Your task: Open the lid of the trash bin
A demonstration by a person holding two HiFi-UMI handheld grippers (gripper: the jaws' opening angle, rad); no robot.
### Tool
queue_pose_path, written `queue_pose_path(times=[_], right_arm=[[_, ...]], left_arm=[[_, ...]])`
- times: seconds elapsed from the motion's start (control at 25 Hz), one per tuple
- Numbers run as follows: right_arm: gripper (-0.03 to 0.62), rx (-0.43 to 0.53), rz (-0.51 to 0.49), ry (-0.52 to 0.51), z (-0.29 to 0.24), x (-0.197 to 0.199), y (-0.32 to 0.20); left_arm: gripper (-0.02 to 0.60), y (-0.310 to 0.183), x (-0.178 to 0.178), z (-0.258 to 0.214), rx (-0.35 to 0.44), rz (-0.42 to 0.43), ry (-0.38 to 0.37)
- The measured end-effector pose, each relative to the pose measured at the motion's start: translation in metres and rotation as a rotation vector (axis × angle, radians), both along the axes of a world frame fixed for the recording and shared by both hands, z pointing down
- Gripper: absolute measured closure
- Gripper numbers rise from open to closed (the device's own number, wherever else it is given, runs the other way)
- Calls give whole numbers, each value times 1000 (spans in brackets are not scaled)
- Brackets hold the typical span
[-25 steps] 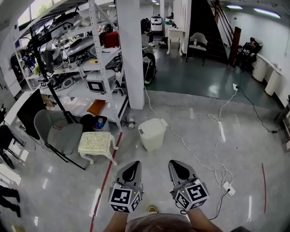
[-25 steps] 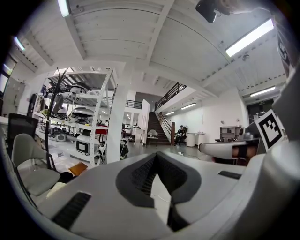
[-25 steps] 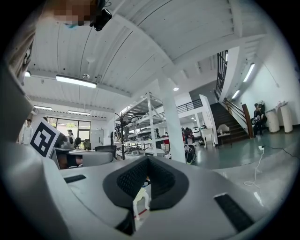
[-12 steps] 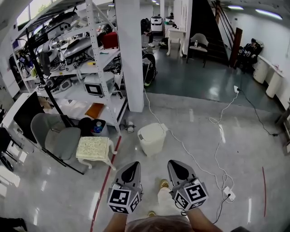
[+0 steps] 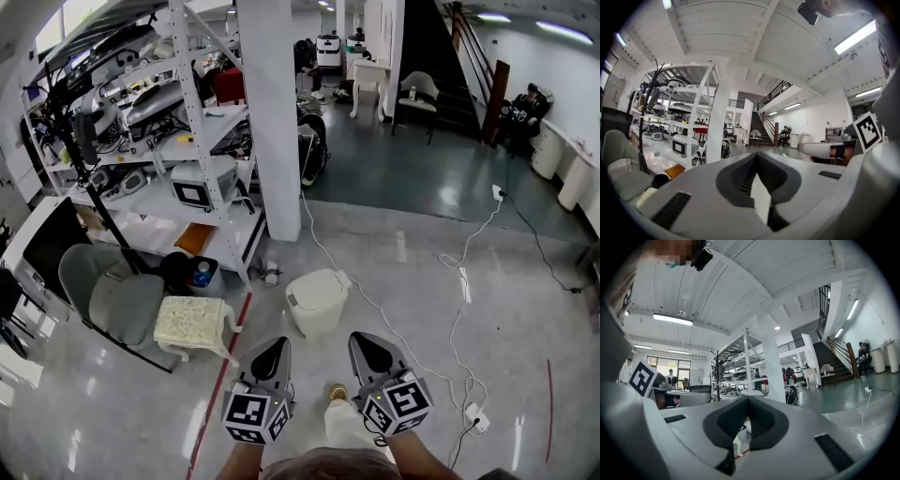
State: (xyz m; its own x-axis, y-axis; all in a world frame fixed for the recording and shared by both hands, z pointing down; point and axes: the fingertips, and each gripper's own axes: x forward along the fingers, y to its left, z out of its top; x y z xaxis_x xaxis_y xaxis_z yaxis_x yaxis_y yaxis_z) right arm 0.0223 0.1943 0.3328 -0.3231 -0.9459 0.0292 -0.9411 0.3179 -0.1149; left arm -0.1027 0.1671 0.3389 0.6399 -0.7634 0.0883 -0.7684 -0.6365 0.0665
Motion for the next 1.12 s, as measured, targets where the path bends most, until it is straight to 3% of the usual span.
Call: queue_pose_path(times=[0.36,0.84,1.12], right_arm=[[562,-17,-38,3,-2,26,-95],[562,-29,-73,17,5,95,-209],[562,-32,-116,13,5,92,-257]], left_arm=[[583,-87,24,-4,-13,-32,-4],[583,-199,73,-3,-16,-104,16],[583,-236,64,-17,15,-169,-12]])
